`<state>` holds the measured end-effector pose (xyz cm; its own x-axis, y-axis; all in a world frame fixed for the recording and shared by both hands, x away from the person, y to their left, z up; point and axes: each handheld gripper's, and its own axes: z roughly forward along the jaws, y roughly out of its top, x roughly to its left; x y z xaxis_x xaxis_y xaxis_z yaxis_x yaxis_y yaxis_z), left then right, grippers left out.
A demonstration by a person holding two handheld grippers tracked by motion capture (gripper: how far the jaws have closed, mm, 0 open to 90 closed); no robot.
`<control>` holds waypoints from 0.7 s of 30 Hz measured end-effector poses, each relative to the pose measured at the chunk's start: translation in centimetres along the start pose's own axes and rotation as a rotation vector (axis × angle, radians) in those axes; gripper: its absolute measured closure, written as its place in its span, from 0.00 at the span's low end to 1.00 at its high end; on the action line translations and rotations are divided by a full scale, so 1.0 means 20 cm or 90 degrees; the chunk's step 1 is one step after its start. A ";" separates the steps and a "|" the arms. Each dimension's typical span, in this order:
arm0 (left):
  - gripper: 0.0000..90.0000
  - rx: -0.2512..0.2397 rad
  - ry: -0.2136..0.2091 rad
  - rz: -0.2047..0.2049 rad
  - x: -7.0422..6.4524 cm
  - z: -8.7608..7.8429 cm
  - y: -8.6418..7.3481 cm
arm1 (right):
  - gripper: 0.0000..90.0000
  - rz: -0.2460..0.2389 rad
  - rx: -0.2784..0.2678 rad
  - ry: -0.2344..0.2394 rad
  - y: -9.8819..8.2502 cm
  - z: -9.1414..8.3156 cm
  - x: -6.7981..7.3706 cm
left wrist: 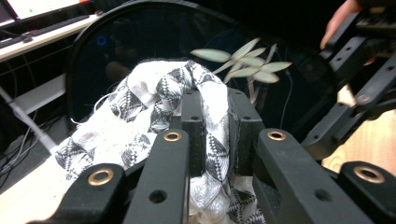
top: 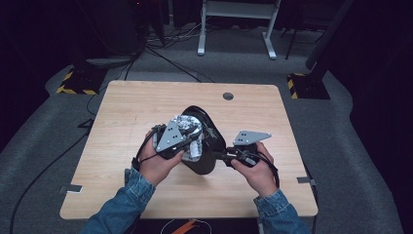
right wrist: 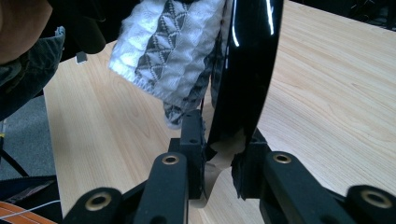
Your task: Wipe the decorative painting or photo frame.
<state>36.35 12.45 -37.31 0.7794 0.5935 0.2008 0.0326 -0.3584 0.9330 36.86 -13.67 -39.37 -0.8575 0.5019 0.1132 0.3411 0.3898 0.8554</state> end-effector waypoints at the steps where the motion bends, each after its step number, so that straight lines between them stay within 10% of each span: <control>1: 0.89 0.002 0.002 -0.004 0.01 0.00 -0.01 | 0.86 0.002 -0.001 0.003 0.00 0.00 0.00; 21: 0.89 0.028 0.053 -0.046 0.17 -0.03 -0.10 | 0.86 0.000 0.001 0.009 -0.01 -0.02 -0.02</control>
<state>38.65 15.64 -38.40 0.7194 0.6760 0.1597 0.1158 -0.3433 0.9320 36.89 -14.29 -39.35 -0.8625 0.4916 0.1202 0.3421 0.3913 0.8543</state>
